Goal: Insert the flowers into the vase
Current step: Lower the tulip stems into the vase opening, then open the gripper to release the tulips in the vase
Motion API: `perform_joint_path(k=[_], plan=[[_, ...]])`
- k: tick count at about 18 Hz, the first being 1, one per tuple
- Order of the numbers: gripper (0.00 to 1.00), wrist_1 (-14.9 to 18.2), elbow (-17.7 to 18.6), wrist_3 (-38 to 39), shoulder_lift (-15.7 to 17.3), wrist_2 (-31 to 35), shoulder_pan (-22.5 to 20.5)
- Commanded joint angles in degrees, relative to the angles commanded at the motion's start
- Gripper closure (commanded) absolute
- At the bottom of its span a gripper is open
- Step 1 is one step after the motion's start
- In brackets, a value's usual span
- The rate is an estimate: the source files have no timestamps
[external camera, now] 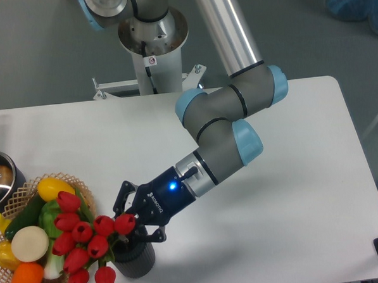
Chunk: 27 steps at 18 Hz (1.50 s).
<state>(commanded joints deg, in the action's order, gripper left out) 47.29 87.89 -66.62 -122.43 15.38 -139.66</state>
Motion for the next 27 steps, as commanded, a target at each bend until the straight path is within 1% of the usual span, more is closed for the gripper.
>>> perform_joint_path(k=[3,7,9,11,14,16,19,21,22,24,27], plan=[[0.80,0.0,0.0,0.0,-0.2,0.0,0.3],[0.64,0.0,0.9,0.0,-0.2,0.1,0.3],[0.59,0.0,1.1,0.0,-0.1,0.6,0.2],[0.51,0.0,1.9,0.0,0.3,1.1,0.1],[0.44,0.0,3.1,-0.1,0.5,1.2,-0.3],[0.36,0.0,3.7,-0.1,1.2,1.3,-0.9],[0.19,0.0,5.4,-0.1,2.3,2.4,-1.8],[0.04,0.0,6.7,0.0,2.8,2.5,-2.7],[0.01,0.0,7.1,-0.1,3.3,2.5,-3.2],[0.01,0.0,8.2,0.0,4.0,2.5,-3.8],[0.01,0.0,8.3,0.1,4.4,2.5,-4.4]])
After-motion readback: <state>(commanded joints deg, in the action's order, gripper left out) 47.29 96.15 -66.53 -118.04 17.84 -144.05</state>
